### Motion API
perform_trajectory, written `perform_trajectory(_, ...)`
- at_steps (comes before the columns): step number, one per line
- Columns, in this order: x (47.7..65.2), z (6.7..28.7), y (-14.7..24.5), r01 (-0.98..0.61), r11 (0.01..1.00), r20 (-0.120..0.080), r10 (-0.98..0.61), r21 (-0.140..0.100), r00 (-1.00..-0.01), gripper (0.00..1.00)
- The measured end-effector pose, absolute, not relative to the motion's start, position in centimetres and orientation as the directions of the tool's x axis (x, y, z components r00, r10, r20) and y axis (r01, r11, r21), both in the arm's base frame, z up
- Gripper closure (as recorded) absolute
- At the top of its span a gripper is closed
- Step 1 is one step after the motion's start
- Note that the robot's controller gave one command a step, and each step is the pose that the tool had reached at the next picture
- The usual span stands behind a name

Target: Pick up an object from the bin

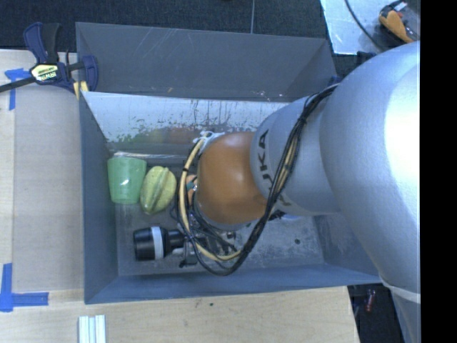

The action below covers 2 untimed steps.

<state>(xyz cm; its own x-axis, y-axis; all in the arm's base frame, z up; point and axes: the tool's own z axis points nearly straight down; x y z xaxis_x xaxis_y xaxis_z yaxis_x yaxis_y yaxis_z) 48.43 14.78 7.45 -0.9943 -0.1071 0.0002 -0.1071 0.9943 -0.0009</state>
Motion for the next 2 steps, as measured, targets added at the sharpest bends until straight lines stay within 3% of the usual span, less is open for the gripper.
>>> perform_trajectory(1,48.4,7.4,14.8,-0.107,0.994,0.000,-0.107,-0.001,-0.994,1.00)
perform_trajectory(2,48.3,9.1,14.7,-0.107,0.994,0.003,-0.107,-0.001,-0.994,1.00)
